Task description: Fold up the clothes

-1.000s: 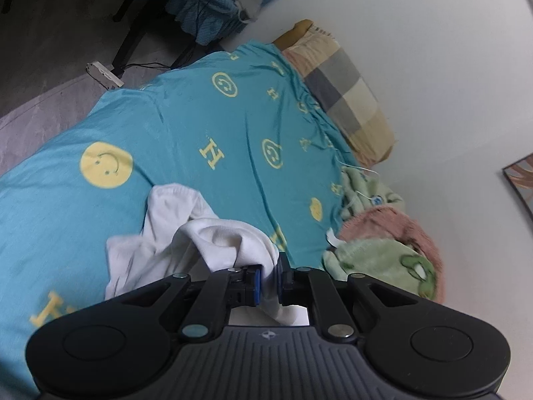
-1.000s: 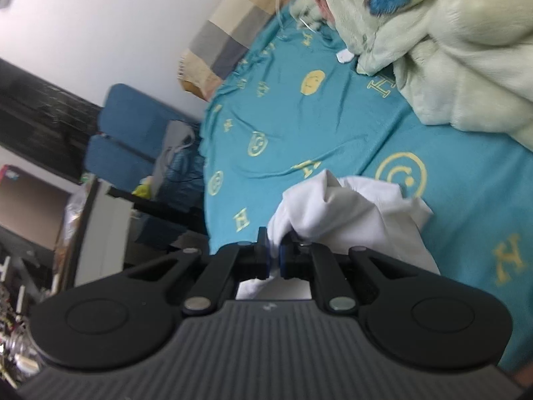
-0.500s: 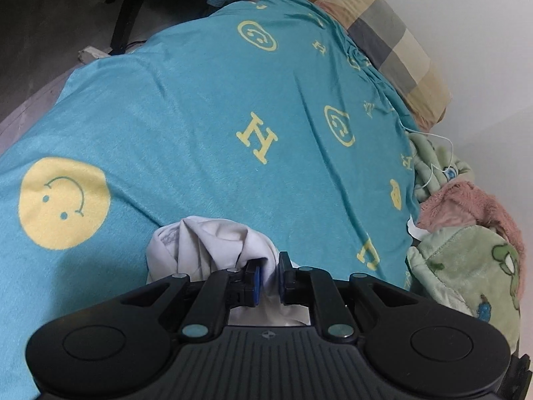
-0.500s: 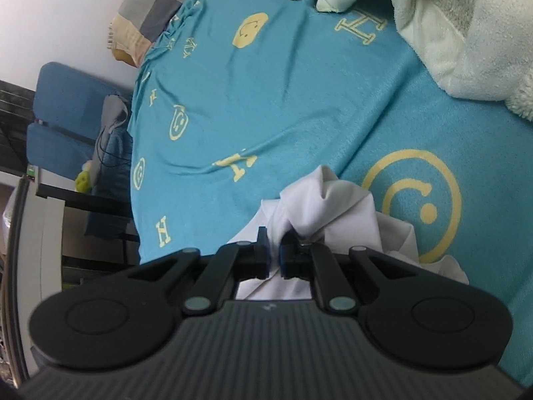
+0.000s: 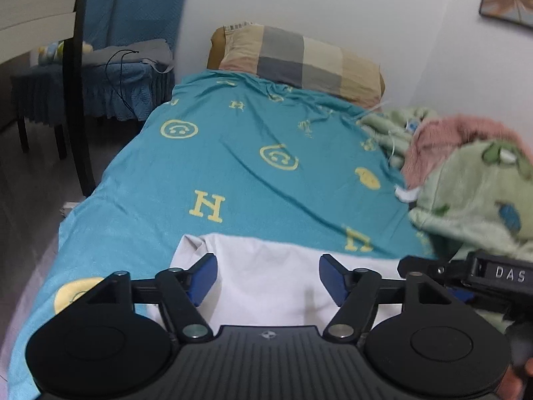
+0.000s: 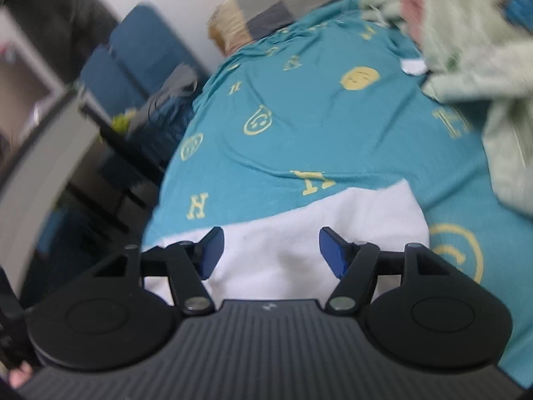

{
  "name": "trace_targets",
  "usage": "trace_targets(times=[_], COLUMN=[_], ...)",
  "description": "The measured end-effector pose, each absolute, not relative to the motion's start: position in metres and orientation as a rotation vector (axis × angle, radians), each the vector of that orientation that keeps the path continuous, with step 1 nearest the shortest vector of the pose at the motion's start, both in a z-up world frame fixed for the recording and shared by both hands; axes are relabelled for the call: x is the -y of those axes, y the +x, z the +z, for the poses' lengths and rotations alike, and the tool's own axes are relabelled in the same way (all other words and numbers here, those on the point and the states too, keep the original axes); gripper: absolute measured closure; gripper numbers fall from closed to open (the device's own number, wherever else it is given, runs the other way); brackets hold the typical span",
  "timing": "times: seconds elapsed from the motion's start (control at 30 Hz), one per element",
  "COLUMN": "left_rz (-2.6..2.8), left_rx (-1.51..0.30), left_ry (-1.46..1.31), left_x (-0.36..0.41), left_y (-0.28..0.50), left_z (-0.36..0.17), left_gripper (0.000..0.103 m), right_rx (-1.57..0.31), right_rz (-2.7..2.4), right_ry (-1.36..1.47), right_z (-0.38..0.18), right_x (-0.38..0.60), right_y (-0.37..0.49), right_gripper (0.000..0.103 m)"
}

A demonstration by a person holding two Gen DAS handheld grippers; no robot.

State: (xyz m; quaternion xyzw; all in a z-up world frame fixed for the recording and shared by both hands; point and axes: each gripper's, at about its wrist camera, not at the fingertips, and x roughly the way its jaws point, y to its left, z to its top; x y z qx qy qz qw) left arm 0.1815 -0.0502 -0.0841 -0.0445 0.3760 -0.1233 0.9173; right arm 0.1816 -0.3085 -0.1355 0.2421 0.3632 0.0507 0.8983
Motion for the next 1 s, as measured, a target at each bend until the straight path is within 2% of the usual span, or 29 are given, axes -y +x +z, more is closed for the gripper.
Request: trace_targets(times=[0.17,0.37,0.83,1.0], left_rz=[-0.249,-0.245,-0.281,-0.274], left_rx=[-0.831,-0.837,-0.803,-0.829], left_ry=[0.006,0.083,0.032,0.058], left_x=[0.064,0.073,0.057,0.055], left_y=[0.187,0.183,0.098,0.077], left_z=[-0.108,-0.12,-0.068,-0.071], left_gripper=[0.028,0.027,0.027,0.027], right_rx=[-0.819,-0.824,-0.781,-0.782], right_rz=[0.057,0.052,0.029,0.006], right_ry=[0.355,0.338,0.283,0.308], right_z=[-0.158,-0.161,-0.111,-0.113], right_x=[0.298,0.294,0.284,0.283], right_y=[0.203,0.202,0.123,0.096], right_gripper=[0.038,0.038,0.038,0.039])
